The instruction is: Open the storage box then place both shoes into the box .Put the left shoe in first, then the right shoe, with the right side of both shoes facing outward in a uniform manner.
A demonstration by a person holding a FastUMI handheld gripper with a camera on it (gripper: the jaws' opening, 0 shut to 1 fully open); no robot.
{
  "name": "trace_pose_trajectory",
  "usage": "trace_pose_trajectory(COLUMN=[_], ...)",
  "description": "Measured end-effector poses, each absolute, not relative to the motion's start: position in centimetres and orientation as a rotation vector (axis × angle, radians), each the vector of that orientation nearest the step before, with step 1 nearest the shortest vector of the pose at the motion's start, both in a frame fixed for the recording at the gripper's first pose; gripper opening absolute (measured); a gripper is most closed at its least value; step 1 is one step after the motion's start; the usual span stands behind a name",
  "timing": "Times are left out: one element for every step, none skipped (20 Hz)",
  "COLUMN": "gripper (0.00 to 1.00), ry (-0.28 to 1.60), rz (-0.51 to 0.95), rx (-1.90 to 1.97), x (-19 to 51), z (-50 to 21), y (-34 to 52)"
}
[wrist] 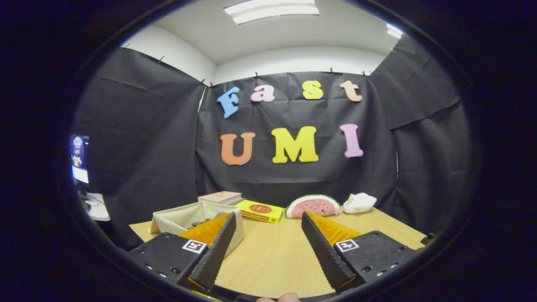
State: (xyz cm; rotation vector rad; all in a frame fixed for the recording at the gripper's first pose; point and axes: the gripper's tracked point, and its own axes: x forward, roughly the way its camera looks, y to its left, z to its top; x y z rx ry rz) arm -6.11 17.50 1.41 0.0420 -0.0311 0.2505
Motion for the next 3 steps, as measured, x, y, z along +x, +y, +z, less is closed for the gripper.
trace_pose_trajectory(gripper=[0.95,0.95,0.95], ry=[-0.031,-0.026,-0.018], rz=[0.244,0.244,0.254], rx=[0.032,0.019,0.019], x=[-5.94,-5.84,-5.61], z=[1.47,1.48,1.21], y=[17.58,17.73,18.22])
